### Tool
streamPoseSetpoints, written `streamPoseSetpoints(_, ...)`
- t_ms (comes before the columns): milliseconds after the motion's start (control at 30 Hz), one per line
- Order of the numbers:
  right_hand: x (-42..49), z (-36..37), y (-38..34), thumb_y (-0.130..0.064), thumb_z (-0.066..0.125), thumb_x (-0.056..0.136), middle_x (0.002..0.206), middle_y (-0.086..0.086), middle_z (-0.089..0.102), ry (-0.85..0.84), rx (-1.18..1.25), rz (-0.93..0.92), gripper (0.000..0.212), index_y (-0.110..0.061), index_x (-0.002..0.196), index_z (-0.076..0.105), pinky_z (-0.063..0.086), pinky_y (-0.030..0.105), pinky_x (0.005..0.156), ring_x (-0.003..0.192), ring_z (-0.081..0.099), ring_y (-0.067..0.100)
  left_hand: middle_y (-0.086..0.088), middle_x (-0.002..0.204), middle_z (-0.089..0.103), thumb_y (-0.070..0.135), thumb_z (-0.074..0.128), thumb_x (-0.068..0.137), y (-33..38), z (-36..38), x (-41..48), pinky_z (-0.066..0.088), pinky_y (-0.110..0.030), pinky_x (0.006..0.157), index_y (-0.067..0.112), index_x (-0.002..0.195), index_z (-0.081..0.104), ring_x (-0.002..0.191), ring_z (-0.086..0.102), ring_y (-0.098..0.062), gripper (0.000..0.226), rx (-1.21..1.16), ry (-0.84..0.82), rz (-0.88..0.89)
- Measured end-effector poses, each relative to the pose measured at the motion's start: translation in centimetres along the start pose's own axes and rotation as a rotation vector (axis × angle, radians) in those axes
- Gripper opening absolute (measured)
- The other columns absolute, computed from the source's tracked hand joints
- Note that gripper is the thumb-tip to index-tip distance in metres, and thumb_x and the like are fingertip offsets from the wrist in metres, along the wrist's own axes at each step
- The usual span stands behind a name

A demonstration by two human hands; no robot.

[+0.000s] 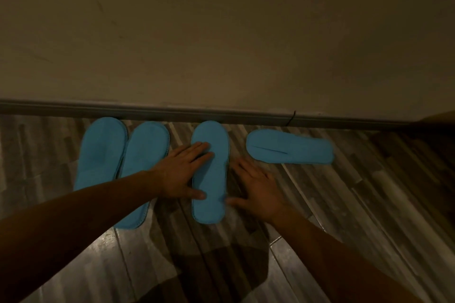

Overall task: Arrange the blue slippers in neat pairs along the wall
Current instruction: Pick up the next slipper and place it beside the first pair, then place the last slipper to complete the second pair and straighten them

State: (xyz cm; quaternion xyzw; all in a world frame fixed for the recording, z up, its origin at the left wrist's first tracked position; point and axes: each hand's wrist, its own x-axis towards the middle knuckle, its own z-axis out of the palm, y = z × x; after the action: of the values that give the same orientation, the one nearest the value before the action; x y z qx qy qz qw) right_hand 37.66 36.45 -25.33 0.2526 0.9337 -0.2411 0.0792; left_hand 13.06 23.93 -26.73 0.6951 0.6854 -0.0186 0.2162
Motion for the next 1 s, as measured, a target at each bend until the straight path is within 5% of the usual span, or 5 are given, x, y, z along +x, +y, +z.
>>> streamPoseSetpoints(200,-0.1,-6.5,10.0,-0.054,0.07,0.084,0.163,0.005,0.029,0.164,0.005,0.374,0.088,-0.025,0.155,0.028,0.02,0.054,0.118,0.148,0.029,0.028,-0.007,0.164,0.009,0.087,0.042,0.071,3.6,-1.7,3.7,0.007,-0.037,0.12,0.014,0.156,0.012,0.151,0.01,-0.025,0.116,-0.219,0.129,-0.071)
streamPoseSetpoints(367,0.9,-10.2,17.0,-0.048,0.074,0.082,0.162,0.004,0.03,0.094,-0.09,0.466,0.086,-0.026,0.154,0.031,0.025,0.053,0.114,0.146,0.032,0.029,-0.018,0.125,0.062,0.048,0.063,0.081,8.6,-1.9,9.8,0.045,-0.043,0.098,0.006,0.129,0.059,0.116,0.057,-0.037,0.063,-0.525,0.335,-0.25)
streamPoseSetpoints(600,1.6,-10.7,20.0,-0.055,0.073,0.079,0.148,0.008,0.045,-0.061,-0.113,0.452,0.083,-0.025,0.148,0.039,0.038,0.055,0.108,0.131,0.045,0.033,-0.017,0.152,0.039,0.03,0.065,0.088,11.0,0.1,12.8,0.033,-0.047,0.113,0.01,0.142,0.047,0.137,0.039,-0.036,0.06,-0.216,0.271,-0.214)
streamPoseSetpoints(800,-1.8,-8.4,16.7,-0.062,0.066,0.083,0.136,0.008,0.049,-0.013,-0.151,0.454,0.078,-0.023,0.146,0.043,0.041,0.044,0.1,0.124,0.049,0.032,-0.014,0.154,0.039,0.034,0.054,0.094,9.4,-0.4,13.7,0.022,-0.047,0.117,0.009,0.145,0.041,0.142,0.034,-0.033,0.059,-0.009,0.269,-0.163)
streamPoseSetpoints(1000,-5.7,-4.1,11.6,-0.063,0.064,0.084,0.135,0.007,0.048,0.053,0.078,0.537,0.077,-0.024,0.145,0.039,0.05,0.041,0.095,0.115,0.054,0.026,-0.007,0.162,0.022,0.026,0.042,0.101,8.8,-1.6,14.6,0.012,-0.044,0.12,0.014,0.153,0.027,0.149,0.016,-0.029,0.055,-0.038,0.213,-0.205)
